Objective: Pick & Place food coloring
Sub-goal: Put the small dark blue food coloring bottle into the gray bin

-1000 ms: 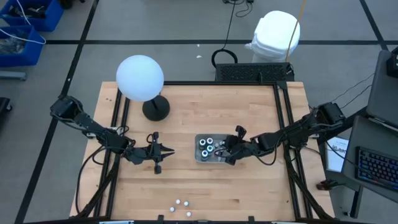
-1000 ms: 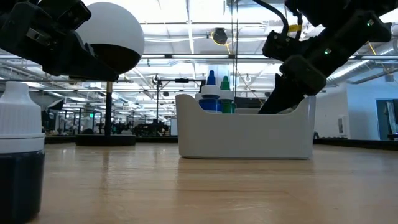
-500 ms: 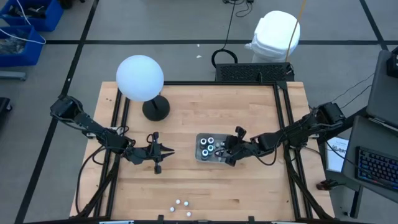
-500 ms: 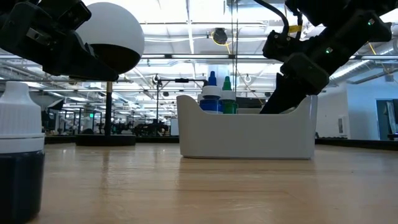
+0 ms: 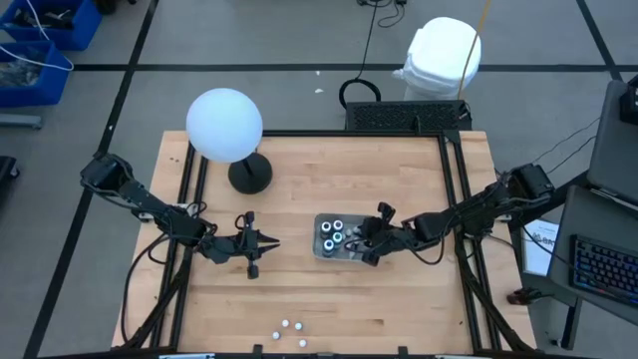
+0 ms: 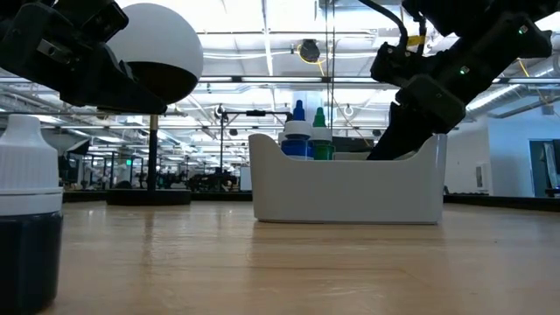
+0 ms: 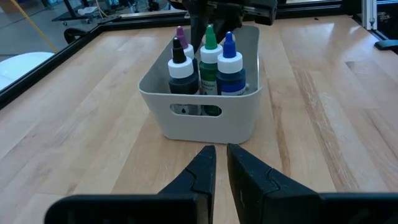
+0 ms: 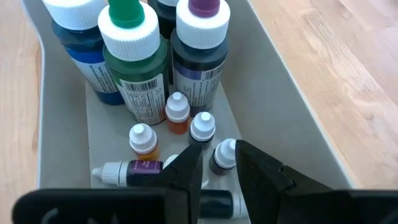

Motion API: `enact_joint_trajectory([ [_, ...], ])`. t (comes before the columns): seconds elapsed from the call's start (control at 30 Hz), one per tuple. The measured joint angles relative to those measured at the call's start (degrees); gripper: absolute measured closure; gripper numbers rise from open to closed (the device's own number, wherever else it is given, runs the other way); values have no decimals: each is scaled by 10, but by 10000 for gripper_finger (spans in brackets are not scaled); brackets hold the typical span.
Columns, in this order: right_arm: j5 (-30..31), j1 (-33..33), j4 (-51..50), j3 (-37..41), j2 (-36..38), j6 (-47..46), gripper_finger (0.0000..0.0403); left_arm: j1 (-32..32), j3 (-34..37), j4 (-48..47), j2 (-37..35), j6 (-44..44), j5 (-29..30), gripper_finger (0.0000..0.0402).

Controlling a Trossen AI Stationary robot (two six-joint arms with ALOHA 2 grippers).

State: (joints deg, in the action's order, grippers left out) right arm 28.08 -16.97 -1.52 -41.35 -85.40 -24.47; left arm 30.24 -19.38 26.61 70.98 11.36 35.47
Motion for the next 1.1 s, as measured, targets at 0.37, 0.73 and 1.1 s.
enact_joint_trajectory([
  [0.37,-9,-52,-89,-49,113,44,355,0,0,-6,0,1,0,353],
  [0.73,34,-161,9,76,292,153,399,0,0,10,0,9,6,353],
  [1.1,-29,-100,73,279,586,146,402,-1,0,19,0,4,6,353],
])
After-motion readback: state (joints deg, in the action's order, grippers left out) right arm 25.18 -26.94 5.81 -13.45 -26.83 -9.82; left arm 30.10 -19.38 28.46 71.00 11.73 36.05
